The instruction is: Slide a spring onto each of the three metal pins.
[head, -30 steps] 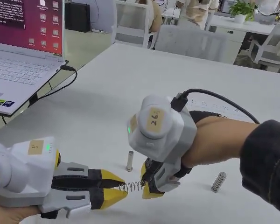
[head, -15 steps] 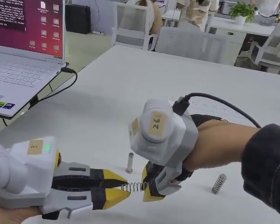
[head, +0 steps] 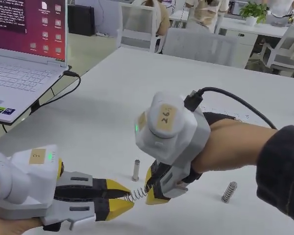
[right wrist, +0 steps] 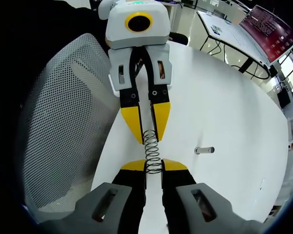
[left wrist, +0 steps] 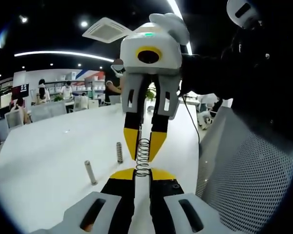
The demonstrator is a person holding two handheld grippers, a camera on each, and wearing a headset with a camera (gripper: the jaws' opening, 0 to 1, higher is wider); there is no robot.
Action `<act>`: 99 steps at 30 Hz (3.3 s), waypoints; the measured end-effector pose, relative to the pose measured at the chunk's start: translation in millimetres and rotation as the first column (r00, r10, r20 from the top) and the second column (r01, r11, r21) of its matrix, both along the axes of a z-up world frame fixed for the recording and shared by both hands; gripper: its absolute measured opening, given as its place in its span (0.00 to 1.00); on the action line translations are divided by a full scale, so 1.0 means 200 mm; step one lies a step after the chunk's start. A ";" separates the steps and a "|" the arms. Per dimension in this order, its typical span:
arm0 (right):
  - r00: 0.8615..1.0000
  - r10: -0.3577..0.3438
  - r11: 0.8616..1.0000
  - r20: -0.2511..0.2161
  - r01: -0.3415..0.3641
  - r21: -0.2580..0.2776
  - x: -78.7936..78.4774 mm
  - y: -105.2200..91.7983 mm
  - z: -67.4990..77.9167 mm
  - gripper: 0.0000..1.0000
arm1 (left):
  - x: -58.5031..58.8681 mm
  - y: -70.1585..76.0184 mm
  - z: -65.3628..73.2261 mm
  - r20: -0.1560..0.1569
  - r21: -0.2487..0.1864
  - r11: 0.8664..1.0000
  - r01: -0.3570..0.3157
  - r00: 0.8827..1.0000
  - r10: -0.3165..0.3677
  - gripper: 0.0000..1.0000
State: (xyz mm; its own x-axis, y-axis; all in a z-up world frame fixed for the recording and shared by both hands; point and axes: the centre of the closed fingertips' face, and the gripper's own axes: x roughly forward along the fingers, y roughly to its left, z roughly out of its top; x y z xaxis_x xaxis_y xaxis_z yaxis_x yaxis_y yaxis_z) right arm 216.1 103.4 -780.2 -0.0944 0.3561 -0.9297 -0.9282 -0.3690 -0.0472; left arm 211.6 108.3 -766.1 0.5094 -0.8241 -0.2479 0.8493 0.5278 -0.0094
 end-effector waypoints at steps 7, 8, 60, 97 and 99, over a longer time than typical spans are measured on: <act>1.000 0.009 1.000 -0.006 -0.009 0.026 -0.03 0.03 0.04 0.09 | 0.01 -0.01 -0.02 -0.007 0.008 1.000 0.000 1.000 0.000 0.02; 1.000 0.011 0.999 -0.010 -0.010 0.030 -0.03 0.04 0.04 0.09 | 0.01 -0.01 -0.02 -0.007 0.009 1.000 0.000 1.000 0.000 0.02; 0.999 0.032 0.999 0.009 -0.032 0.021 -0.06 0.10 0.06 0.08 | 0.04 0.00 -0.07 -0.032 -0.001 1.000 -0.025 0.999 0.025 0.15; 0.996 -0.060 0.998 0.065 0.057 0.039 0.14 0.05 0.15 0.08 | 0.05 0.09 -0.11 -0.067 -0.002 0.991 -0.132 0.989 0.132 0.68; 0.995 -0.063 0.997 0.072 0.061 0.039 0.15 0.06 0.15 0.08 | 0.05 0.09 -0.11 -0.064 0.000 0.991 -0.130 0.989 0.130 0.69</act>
State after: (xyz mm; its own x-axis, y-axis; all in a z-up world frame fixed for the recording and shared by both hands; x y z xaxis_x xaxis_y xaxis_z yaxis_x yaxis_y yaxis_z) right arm 246.9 114.5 -749.6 -0.0033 0.3935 -0.9193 -0.9428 -0.3077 -0.1283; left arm 222.3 125.8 -788.6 0.5956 -0.7527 -0.2805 0.7710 0.6337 -0.0636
